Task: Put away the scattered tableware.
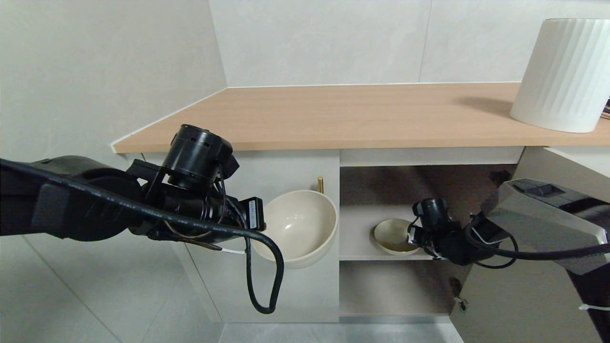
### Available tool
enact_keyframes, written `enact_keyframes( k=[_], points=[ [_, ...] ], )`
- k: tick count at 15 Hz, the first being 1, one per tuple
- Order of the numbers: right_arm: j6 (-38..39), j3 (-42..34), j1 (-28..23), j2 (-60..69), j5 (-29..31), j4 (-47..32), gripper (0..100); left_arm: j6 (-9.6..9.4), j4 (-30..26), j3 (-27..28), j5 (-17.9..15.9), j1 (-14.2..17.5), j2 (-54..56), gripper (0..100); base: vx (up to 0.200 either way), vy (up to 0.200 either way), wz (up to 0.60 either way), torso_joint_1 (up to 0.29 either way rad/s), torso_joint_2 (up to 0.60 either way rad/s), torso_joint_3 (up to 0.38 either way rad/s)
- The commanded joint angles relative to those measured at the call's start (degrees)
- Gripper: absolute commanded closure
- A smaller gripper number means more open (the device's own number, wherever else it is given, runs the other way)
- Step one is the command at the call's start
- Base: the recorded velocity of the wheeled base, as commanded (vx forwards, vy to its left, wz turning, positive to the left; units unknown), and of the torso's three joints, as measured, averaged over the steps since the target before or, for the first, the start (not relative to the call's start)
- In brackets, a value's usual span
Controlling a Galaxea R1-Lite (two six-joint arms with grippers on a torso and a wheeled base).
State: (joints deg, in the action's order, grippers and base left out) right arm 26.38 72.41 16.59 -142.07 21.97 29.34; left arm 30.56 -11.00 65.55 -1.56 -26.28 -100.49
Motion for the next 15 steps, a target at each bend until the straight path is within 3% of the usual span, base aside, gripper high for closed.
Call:
enact_keyframes(
  k=[1,9,10,15],
  points=[
    [0.0,1.4,0.0,-1.4,0.1,-0.1,100,0.02,0.0,0.0,0.0,0.0,-0.2,100,0.0,0.0,0.0,0.0,0.0,0.0],
    [0.3,2.3,0.0,-1.3,0.8,0.1,100,0.11,0.0,0.1,0.1,0.0,-0.9,100,0.0,0.0,0.0,0.0,0.0,0.0],
    [0.3,2.3,0.0,-1.3,0.8,0.0,0,0.2,0.0,0.1,0.1,0.0,-0.9,100,0.0,0.0,0.0,0.0,0.0,0.0],
    [0.6,1.9,0.0,-0.6,1.1,0.2,0,0.29,0.0,0.2,0.1,0.0,-0.9,100,0.0,0.0,0.0,0.0,0.0,0.0]
  ],
)
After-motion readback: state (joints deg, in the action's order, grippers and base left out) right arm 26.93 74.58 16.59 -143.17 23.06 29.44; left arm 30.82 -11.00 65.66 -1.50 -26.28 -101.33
